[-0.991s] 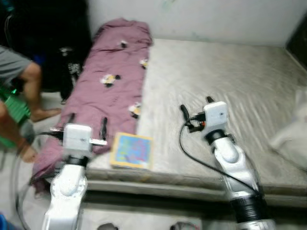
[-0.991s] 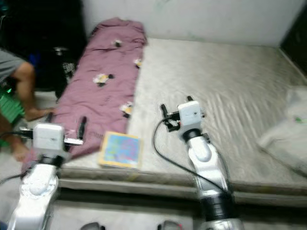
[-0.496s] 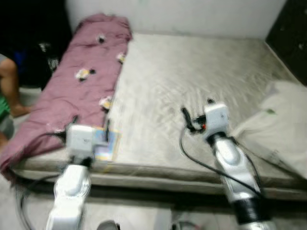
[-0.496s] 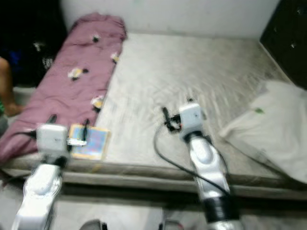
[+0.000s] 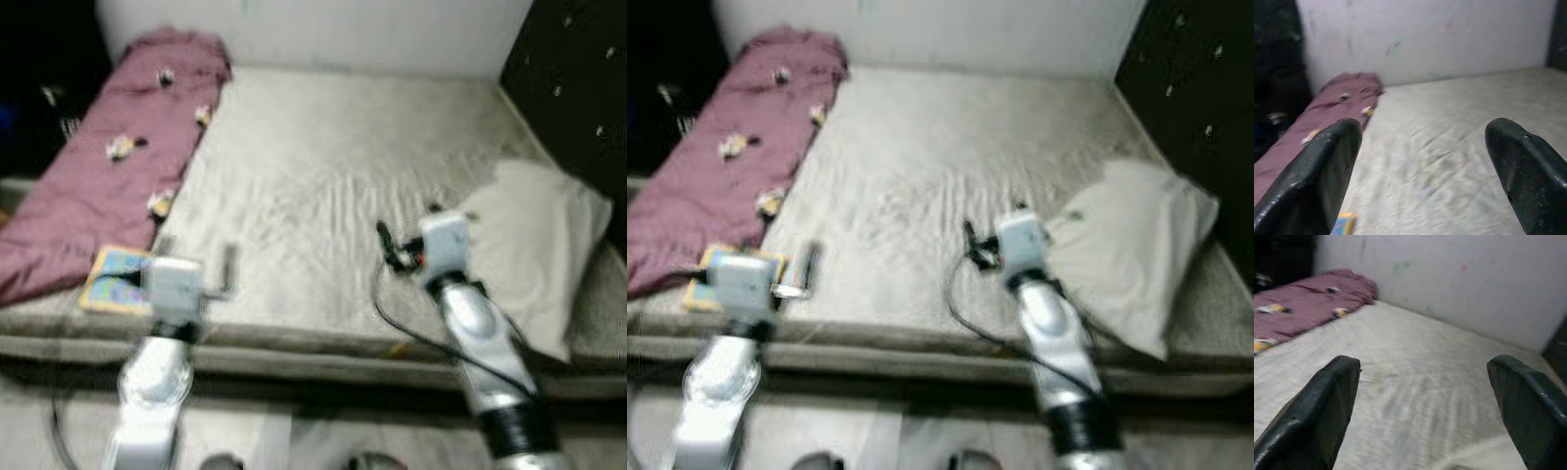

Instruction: Clean up the room

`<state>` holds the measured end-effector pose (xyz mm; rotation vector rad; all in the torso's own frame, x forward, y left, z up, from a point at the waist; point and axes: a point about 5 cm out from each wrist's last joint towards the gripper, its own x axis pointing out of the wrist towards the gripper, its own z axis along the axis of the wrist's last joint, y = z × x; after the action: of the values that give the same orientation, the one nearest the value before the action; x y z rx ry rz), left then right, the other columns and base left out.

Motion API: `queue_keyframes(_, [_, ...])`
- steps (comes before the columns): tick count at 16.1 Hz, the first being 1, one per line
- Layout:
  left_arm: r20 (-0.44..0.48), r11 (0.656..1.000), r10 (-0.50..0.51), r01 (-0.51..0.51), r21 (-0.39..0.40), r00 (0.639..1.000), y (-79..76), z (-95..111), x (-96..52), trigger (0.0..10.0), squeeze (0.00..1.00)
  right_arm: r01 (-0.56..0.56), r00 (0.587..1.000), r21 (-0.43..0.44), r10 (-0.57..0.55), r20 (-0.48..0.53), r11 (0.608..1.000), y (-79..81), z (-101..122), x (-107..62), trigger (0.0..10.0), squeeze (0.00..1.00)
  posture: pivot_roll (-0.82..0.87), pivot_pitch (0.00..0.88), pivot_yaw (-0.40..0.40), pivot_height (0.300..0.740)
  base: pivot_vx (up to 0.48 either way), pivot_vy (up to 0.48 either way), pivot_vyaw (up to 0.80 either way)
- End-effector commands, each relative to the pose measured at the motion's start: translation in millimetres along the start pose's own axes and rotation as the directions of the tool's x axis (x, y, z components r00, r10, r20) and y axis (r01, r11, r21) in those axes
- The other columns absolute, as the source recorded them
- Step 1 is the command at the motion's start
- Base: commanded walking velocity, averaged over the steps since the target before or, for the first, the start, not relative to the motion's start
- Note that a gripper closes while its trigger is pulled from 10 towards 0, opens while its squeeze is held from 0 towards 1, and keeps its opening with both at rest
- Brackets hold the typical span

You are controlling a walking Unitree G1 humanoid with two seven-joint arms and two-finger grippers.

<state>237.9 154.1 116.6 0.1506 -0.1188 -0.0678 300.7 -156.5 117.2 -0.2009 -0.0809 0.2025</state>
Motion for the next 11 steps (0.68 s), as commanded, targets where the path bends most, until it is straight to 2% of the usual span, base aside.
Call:
queue_keyframes(1, [0.015,1.0,0.02,-0.02,0.016,1.0,10.0,3.4,1.6,10.0,0.0,-0.016,1.0,0.007,0.016,0.026,1.0,5.4,6.6,4.3,10.0,0.0,-0.03,0.032,-0.028,0.74,0.0,0.0,0.0])
queue_keyframes(5, [0.029,1.0,-0.001,0.001,0.003,1.0,10.8,5.3,1.5,10.0,0.0,-0.017,0.999,0.001,0.017,0.03,1.0,5.0,7.4,5.4,10.0,0.0,-0.03,0.031,-0.028,0.74,0.0,0.0,0.0])
queue_keyframes(11, [0.033,1.0,-0.024,0.024,-0.014,0.999,5.9,5.1,0.6,10.0,0.0,-0.015,0.999,-0.003,0.015,0.028,1.0,4.4,7.0,4.4,10.0,0.0,-0.04,0.031,-0.028,0.74,0.275,0.0,0.0])
